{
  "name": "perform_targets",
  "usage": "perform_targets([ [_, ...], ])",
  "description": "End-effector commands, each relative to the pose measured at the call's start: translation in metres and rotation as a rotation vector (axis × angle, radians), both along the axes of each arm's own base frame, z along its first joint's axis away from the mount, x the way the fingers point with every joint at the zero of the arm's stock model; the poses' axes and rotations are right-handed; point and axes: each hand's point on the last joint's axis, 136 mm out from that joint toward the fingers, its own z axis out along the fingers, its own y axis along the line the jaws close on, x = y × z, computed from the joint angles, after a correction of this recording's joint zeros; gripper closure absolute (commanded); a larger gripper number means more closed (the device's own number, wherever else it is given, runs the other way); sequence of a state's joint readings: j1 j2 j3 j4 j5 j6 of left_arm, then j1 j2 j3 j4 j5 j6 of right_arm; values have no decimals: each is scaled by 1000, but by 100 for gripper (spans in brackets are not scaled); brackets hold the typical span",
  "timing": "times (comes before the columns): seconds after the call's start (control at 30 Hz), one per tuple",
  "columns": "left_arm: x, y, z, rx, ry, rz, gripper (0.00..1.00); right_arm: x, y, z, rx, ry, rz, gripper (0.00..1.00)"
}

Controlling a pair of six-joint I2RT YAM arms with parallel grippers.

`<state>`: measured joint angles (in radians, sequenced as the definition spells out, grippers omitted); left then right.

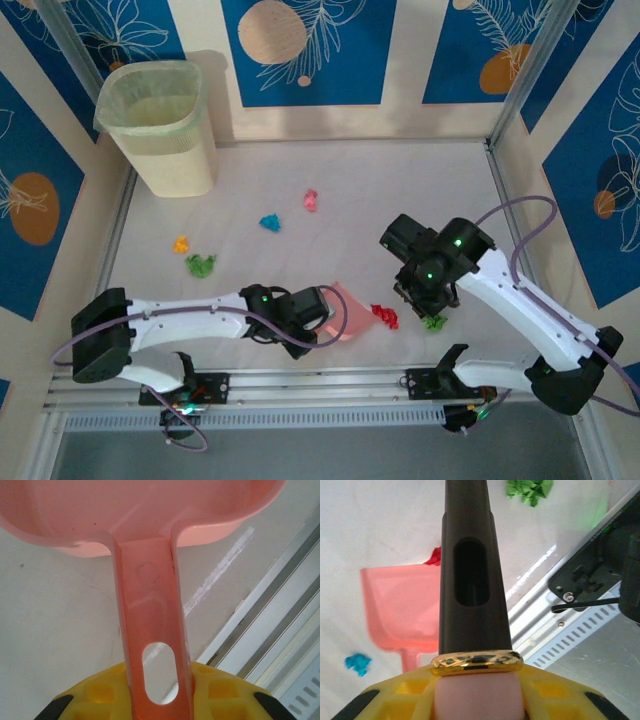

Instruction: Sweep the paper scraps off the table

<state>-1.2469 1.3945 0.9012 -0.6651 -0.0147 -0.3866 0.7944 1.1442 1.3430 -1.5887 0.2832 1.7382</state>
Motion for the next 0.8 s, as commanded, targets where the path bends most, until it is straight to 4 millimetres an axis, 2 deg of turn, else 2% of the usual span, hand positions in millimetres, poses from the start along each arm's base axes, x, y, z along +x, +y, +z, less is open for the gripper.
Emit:
perform_targets([
  [0.0,1,2,5,-5,-28,-1,100,-36,-38,5,-91,89,-5,100],
  [0.2,2,8,5,-2,-41,11,100,-60,-32,0,-21,153,-28,100],
  [0.5,1,13,7,-12,-41,24,100,-70,-28,-9,-72,186,-100,100],
  [0.77,-1,16,7,-15,-35,33,100,-62,13,-31,42,176,-155,100],
])
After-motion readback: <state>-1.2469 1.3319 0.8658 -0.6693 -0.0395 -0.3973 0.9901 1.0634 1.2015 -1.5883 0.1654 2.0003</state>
